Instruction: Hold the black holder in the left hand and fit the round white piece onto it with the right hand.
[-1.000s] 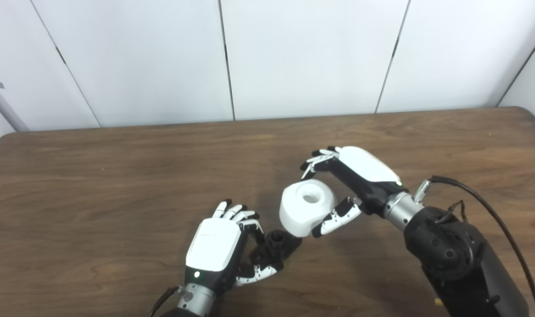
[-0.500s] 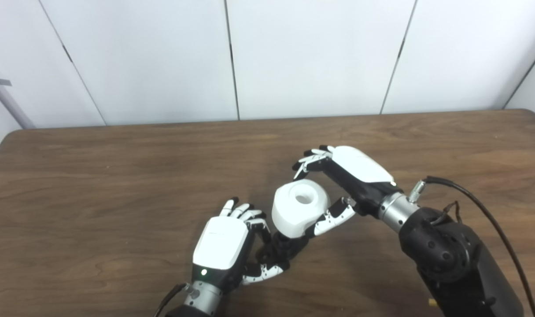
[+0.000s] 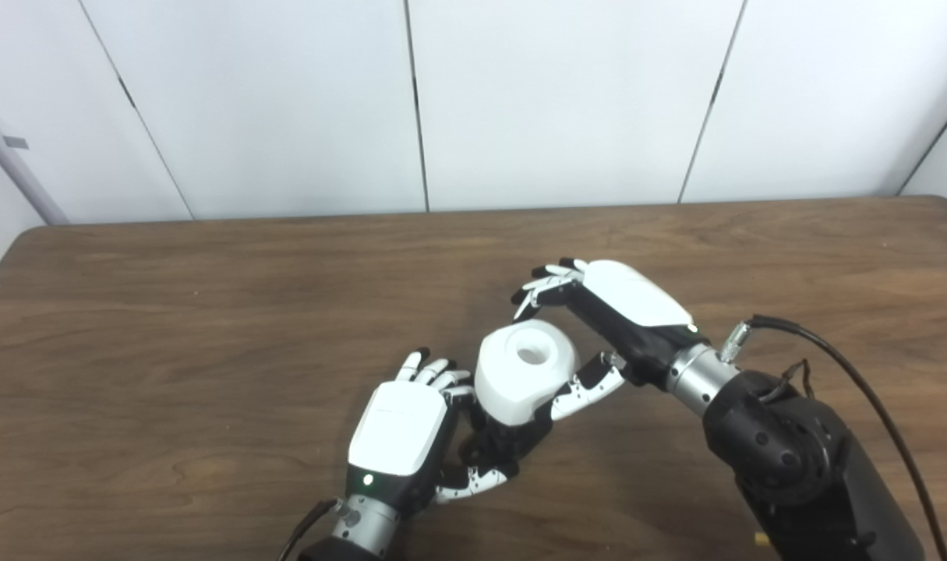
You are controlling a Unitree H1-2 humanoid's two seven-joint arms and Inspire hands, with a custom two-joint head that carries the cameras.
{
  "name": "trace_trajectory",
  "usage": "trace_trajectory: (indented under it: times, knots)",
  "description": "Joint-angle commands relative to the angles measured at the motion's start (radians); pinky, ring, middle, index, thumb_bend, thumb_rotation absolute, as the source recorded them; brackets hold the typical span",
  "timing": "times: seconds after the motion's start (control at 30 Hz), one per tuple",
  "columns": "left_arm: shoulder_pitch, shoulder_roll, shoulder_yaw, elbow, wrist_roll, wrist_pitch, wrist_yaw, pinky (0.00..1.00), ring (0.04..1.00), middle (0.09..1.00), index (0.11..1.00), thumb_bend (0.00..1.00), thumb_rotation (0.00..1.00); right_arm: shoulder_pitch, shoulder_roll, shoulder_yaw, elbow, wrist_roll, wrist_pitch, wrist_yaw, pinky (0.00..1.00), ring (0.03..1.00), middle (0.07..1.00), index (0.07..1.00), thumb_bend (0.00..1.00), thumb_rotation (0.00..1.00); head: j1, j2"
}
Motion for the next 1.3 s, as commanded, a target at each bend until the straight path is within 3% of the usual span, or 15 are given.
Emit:
trace_trajectory:
  times: [0.0, 1.27]
  knots:
    - [0.002, 0.000, -0.021, 0.027, 0.032, -0.001, -0.027, 0.96, 0.858, 0.775, 0.487, 0.52, 0.05, -0.044, 0.005, -0.001, -0.038, -0.019, -0.022, 0.002, 1.00, 0.928, 0.801, 0.481, 0.53, 0.14, 0.001, 0.001]
    - [-0.002, 0.007, -0.009, 0.018, 0.017, 0.000, -0.041, 0.96, 0.862, 0.778, 0.486, 0.52, 0.05, -0.004, 0.022, 0.030, -0.010, -0.033, -0.044, 0.015, 1.00, 0.934, 0.808, 0.482, 0.53, 0.14, -0.025, 0.012]
